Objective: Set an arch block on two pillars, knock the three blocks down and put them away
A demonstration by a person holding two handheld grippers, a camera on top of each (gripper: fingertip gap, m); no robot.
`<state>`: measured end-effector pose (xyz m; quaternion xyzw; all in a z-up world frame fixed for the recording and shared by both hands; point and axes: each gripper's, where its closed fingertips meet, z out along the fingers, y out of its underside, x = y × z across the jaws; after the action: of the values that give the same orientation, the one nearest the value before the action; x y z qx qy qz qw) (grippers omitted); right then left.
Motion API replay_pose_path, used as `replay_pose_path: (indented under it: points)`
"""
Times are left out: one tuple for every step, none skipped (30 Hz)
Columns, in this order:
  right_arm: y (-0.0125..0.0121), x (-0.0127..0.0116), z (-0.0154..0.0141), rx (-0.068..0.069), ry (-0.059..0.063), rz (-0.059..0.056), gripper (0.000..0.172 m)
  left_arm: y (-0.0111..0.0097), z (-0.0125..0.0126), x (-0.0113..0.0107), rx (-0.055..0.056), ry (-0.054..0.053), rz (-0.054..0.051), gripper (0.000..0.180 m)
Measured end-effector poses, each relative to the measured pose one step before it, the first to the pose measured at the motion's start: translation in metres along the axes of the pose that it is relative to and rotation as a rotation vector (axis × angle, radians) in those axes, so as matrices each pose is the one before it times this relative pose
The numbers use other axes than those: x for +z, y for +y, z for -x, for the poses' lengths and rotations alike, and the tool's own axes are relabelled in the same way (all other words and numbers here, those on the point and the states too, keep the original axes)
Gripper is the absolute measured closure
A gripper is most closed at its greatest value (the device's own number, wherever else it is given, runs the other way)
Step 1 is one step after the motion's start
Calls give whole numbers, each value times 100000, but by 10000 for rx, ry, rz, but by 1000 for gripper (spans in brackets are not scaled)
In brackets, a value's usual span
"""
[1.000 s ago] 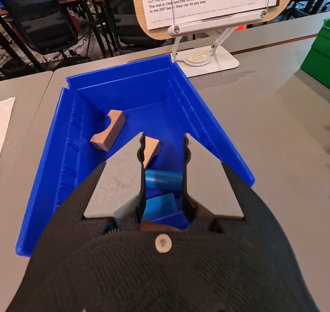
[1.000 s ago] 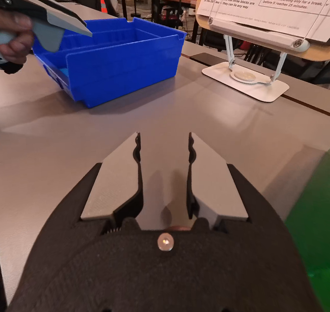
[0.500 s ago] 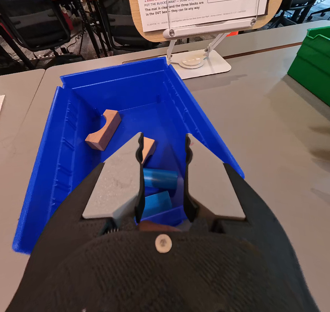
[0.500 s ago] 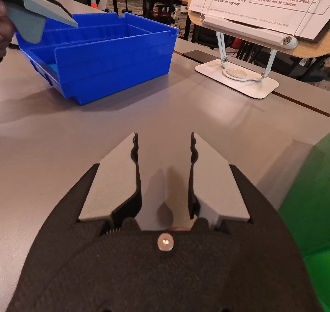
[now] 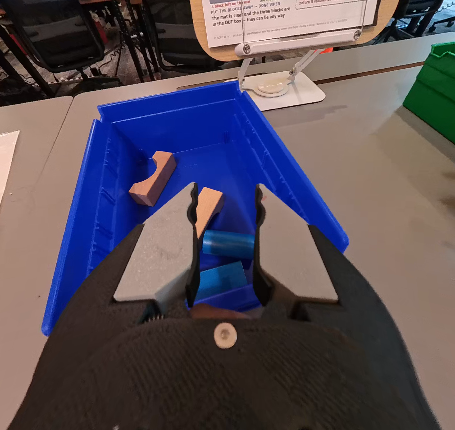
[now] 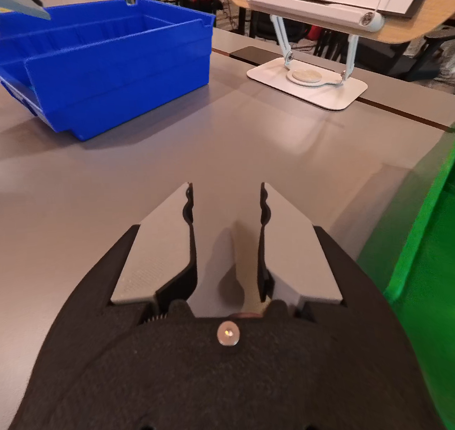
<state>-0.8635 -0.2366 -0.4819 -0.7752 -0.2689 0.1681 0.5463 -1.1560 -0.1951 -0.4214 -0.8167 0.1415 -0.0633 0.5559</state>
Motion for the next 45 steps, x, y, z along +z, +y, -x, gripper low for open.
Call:
replay_pose_path:
  points:
    - [111,-62,-609,-9,142,47,120,116,117,13,11,-15,46,136]
    - [68,-77,-278,-66,-46,24,131,128,196,9,-16,-29,41,136]
    - [96,-48,-185,-128,-65,24,137,135,251,12,-37,-36,35,136]
    - [216,20,-229,-234,6,131,138,86,299,-13,-55,-46,19,136]
    - [398,77,-327,-298,89,258,138,42,326,-52,-76,-49,-7,136]
    - [384,79,-474,-238,203,239,138,-28,303,-89,-87,-37,-34,136]
    - [243,40,-552,-20,247,136,137,-79,293,-109,-90,-43,-55,136]
    - [30,14,-339,202,73,-3,131,-111,333,-118,-87,-70,-65,136]
    - [3,-11,-96,330,-115,-20,125,-153,402,-137,-91,-119,-87,136]
    - [-8,-40,110,334,-255,-30,123,-214,491,-160,-106,-165,-119,136]
    - [-148,-113,197,243,-234,-122,123,-232,543,-160,-118,-188,-140,136]
    - [-201,-157,133,129,-108,-168,122,-258,556,-140,-105,-209,-151,136]
    - [-143,-142,71,12,-8,-124,122,-230,618,-113,-69,-266,-142,136]
    - [-80,-85,45,-72,55,-72,122,-174,669,-92,-35,-316,-113,136]
    - [-22,-29,64,-121,63,-15,123,-91,561,-47,0,-271,-64,136]
    - [30,27,66,-134,60,35,123,-35,399,-18,4,-178,-28,136]
    - [55,63,74,-118,48,54,123,-7,240,-3,-25,-78,-20,135]
    - [52,56,54,-102,49,51,123,5,92,16,-47,11,-13,135]
    - [46,46,74,-87,25,41,123,48,12,51,-39,44,7,135]
    - [35,43,123,-67,-11,31,124,87,-22,82,5,36,32,135]
    - [10,20,98,-43,-11,16,124,140,-65,114,65,34,43,135]
    - [5,14,69,-44,-3,9,124,190,-189,166,144,77,49,135]
    - [26,14,19,-37,12,14,125,301,-284,185,207,100,101,132]
    - [-2,12,11,-15,2,5,125,441,-281,234,220,61,201,131]
    - [-4,-11,0,-3,7,-7,125,517,-265,238,220,39,274,130]
    - [-20,-22,-22,9,11,-18,125,576,-382,251,239,90,314,130]
    - [-26,-19,-25,15,16,-22,125,659,-578,245,275,198,366,130]
    - [-4,-15,-2,18,-2,-11,126,761,-725,235,328,287,421,131]
    - [-2,-3,4,16,-1,-4,126,786,-727,243,389,283,434,133]
    - [-4,2,5,11,2,-3,126,747,-620,220,449,231,420,135]
    - [9,6,20,10,-8,10,126,742,-527,179,488,233,423,136]
    - [23,-1,-3,19,2,10,126,631,-426,137,436,243,396,137]
    - [-5,-28,-1,32,-3,-18,127,302,-199,115,277,177,256,138]
    - [-37,-46,46,41,-31,-34,127,-158,0,97,52,126,6,138]
    - [-33,-40,57,35,-41,-37,127,-427,-155,111,-116,317,-157,139]
    - [-44,-24,85,16,-43,-28,127,-322,-520,143,-153,668,-66,144]
    - [3,30,118,-3,-51,7,127,-46,-558,136,-120,789,155,145]
    - [16,40,114,-25,-36,25,127,203,-138,53,-1,565,367,145]
    - [21,33,114,-55,-17,21,128,353,379,-63,184,206,505,146]
    - [-4,-7,115,-64,-7,5,127,471,670,-181,369,-23,595,148]
    - [-7,-14,167,-49,-33,-8,128,453,684,-286,448,-87,592,149]
    - [-21,-25,253,-20,-82,-16,128,324,516,-313,411,-5,517,150]
    - [-33,-54,337,-9,-135,-27,128,252,193,-304,355,168,488,152]
    - [-49,-64,335,-16,-128,-35,128,275,-8,-248,342,258,506,154]
    - [-56,-46,273,-33,-86,-44,128,333,50,-180,336,180,540,157]
